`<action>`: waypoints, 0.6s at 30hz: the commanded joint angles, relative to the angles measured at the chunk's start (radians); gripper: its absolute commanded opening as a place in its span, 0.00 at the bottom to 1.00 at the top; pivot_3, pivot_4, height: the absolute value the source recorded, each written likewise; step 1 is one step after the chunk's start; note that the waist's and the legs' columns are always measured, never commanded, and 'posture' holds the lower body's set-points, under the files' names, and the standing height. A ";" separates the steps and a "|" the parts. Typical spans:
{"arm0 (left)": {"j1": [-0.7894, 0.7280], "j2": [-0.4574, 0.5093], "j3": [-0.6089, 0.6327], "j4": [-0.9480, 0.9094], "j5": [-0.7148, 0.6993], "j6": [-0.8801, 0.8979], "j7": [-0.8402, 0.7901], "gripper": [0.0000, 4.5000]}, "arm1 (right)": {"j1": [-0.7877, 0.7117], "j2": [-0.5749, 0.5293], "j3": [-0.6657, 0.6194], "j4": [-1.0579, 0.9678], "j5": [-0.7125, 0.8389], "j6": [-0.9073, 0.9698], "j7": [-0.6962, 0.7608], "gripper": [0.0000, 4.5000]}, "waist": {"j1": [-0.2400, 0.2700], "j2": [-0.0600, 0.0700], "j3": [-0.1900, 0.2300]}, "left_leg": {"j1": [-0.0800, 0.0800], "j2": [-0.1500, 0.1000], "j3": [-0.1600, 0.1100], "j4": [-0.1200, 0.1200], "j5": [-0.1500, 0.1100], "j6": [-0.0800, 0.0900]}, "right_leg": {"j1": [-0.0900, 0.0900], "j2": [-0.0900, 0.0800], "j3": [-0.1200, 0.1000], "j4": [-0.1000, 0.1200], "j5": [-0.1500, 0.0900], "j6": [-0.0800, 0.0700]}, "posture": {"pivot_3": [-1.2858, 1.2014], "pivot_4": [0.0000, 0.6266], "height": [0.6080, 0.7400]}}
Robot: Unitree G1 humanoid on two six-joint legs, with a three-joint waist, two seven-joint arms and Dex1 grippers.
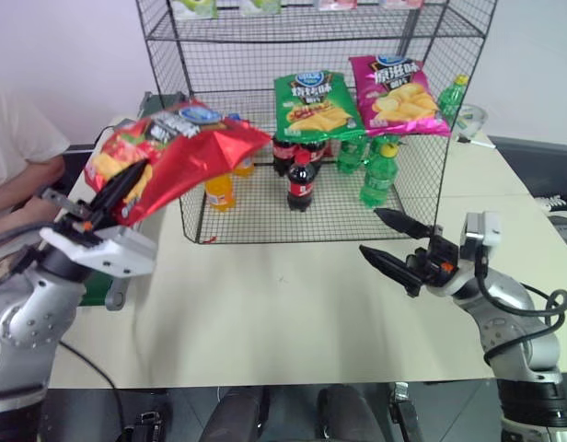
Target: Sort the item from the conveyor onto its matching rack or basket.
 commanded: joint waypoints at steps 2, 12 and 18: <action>-0.157 -0.029 -0.076 0.105 0.084 0.040 0.054 0.01 | -0.072 0.062 -0.020 -0.001 -0.107 -0.142 -0.112 1.00 | 0.003 0.000 0.000 | 0.000 0.000 -0.001 0.000 0.001 -0.002 | -0.001 0.001 0.000 0.002 0.000 0.000 | 0.52 0.24 1.00; -0.447 -0.145 -0.272 0.438 0.276 0.078 0.221 0.01 | -0.112 0.090 0.020 0.033 -0.184 -0.209 -0.168 1.00 | 0.007 -0.001 0.000 | 0.000 0.000 -0.002 0.000 0.004 -0.004 | -0.001 0.003 0.000 0.002 0.001 0.000 | 0.52 0.24 1.00; -0.590 -0.216 -0.380 0.637 0.351 0.051 0.346 0.01 | -0.113 0.093 0.035 0.039 -0.187 -0.212 -0.171 1.00 | 0.006 -0.001 0.000 | 0.000 0.000 -0.002 0.000 0.004 -0.005 | -0.001 0.002 0.000 0.003 0.001 0.000 | 0.52 0.24 1.00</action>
